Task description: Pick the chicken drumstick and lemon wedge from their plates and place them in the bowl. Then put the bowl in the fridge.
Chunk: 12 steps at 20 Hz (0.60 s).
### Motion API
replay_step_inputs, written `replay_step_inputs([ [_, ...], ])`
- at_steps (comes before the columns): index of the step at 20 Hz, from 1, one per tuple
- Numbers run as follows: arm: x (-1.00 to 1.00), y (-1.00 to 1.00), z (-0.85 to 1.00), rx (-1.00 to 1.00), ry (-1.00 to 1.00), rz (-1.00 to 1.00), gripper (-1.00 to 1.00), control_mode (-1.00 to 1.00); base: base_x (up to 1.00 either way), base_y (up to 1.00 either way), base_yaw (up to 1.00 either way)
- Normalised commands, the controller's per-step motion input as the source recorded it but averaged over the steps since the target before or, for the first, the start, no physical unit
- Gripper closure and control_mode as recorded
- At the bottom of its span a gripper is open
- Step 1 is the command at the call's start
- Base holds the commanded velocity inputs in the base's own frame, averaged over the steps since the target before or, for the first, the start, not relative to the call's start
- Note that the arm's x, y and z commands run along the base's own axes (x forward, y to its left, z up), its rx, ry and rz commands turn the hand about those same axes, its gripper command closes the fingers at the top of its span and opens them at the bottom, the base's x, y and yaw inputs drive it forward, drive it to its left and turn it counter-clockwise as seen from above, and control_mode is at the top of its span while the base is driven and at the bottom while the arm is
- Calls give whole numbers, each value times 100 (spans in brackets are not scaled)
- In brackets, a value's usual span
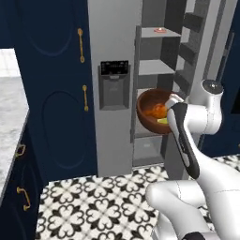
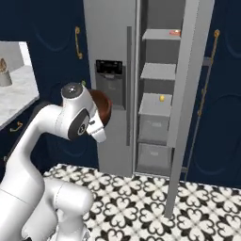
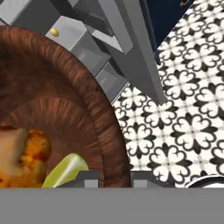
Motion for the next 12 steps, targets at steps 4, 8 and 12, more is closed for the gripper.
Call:
replay_step_inputs([
  [4,0,0,0,0,0,0,100,100,62,48,-58],
  [8,0,0,0,0,0,0,100,100,41,0,-49],
  [12,0,0,0,0,0,0,100,100,61,29,-6],
])
